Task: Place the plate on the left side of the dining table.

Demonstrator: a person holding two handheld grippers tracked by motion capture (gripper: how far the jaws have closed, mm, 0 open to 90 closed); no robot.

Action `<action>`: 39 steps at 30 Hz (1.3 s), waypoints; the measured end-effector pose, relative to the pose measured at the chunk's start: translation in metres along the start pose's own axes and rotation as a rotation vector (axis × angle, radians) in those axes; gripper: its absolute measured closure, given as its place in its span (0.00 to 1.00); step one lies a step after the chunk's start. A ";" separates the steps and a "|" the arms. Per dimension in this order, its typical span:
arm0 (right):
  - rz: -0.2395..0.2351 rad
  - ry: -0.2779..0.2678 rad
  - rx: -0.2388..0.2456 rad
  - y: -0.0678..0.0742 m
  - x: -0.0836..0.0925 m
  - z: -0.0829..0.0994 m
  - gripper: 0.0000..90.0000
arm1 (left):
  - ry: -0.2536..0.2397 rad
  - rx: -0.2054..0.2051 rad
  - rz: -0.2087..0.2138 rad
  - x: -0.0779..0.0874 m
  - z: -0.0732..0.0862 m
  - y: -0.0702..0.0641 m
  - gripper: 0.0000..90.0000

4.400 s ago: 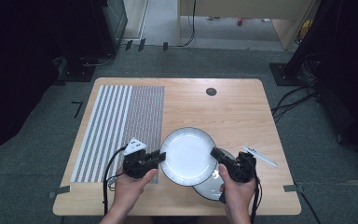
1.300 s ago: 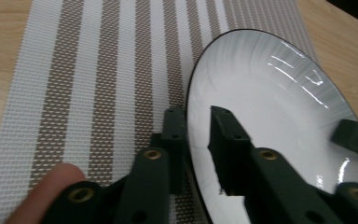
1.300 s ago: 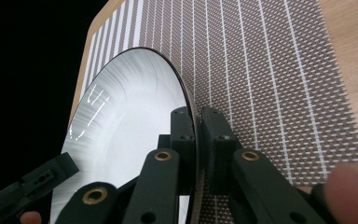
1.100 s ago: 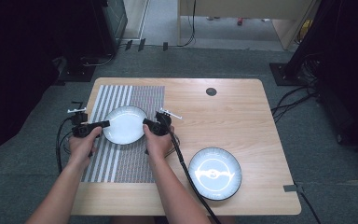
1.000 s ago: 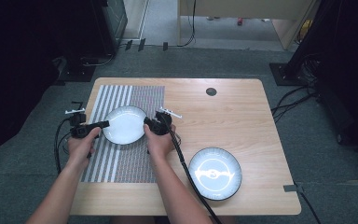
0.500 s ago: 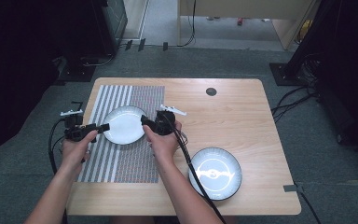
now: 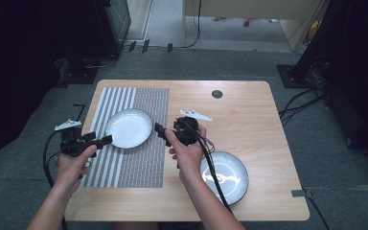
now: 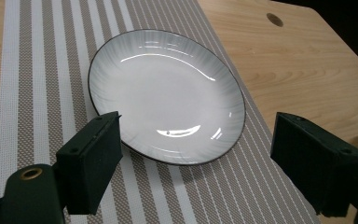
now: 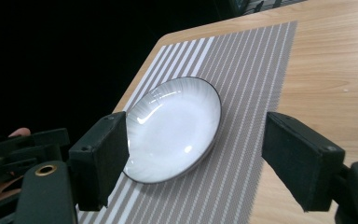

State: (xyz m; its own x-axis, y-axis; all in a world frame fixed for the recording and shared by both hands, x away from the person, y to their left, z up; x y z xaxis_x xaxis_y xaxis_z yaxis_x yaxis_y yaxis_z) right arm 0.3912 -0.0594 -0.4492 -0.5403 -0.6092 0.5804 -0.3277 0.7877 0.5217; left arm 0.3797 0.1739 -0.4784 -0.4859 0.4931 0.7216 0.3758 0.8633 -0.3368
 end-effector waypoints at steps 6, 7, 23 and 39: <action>0.021 -0.025 0.051 -0.010 0.030 0.003 0.25 | -0.018 -0.020 0.011 0.010 0.013 -0.014 0.15; 0.041 -0.026 0.064 -0.014 0.036 0.005 0.25 | -0.020 -0.021 0.013 0.011 0.015 -0.015 0.15; 0.178 -0.063 0.116 -0.084 0.102 0.032 0.26 | -0.045 -0.048 -0.011 0.012 0.055 -0.019 0.11; 0.299 -0.090 0.071 -0.174 0.162 0.078 0.27 | -0.063 -0.014 -0.099 0.013 0.103 0.010 0.11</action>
State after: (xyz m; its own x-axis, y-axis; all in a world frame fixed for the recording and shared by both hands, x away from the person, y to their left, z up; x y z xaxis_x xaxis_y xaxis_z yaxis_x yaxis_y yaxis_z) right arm 0.3006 -0.2882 -0.4951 -0.6865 -0.3419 0.6418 -0.1959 0.9369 0.2896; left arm 0.2959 0.1997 -0.5350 -0.5699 0.4112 0.7114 0.3343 0.9069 -0.2564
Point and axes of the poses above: each handheld gripper's, and its own axes: x roughly backward along the jaws, z roughly out of its underside, y roughly to its left, the point moved 10 cm from there along -x, roughly forward along the jaws, and after that the axes turned 11 degrees about y, right-handed, at the moved point
